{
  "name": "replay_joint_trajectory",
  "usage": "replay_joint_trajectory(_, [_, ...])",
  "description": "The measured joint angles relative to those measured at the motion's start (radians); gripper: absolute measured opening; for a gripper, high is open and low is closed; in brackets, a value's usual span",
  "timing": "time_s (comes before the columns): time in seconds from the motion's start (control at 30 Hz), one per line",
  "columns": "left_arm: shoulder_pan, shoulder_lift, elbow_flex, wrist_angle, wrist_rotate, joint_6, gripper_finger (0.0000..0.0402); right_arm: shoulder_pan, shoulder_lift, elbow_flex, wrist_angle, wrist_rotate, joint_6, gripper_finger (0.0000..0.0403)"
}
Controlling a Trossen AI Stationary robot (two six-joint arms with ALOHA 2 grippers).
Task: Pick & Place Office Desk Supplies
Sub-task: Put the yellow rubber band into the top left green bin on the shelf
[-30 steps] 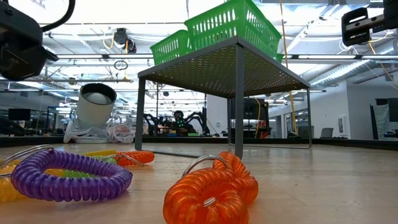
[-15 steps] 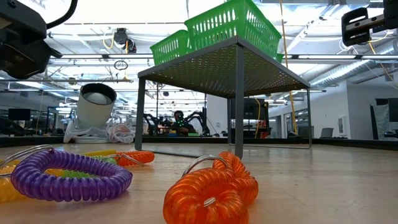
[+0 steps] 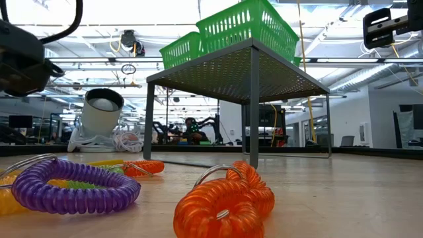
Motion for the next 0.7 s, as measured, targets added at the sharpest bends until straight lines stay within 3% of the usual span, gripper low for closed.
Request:
replay_joint_trajectory(0.2, [0.0,0.001,0.0,-0.007,0.001,0.017,0.0095,0.0,0.0,0.0,0.0,0.0,0.0,0.0018])
replay_joint_trajectory(0.4, [0.015,-0.022,-0.005,-0.022,-0.009,0.082,0.0011,0.0,0.0,0.0,0.0,0.0,0.0,0.002])
replay_joint_trajectory(0.7, [0.044,-0.152,-0.005,-0.1,-0.278,0.174,0.0008,0.0,0.0,0.0,0.0,0.0,0.0,0.002])
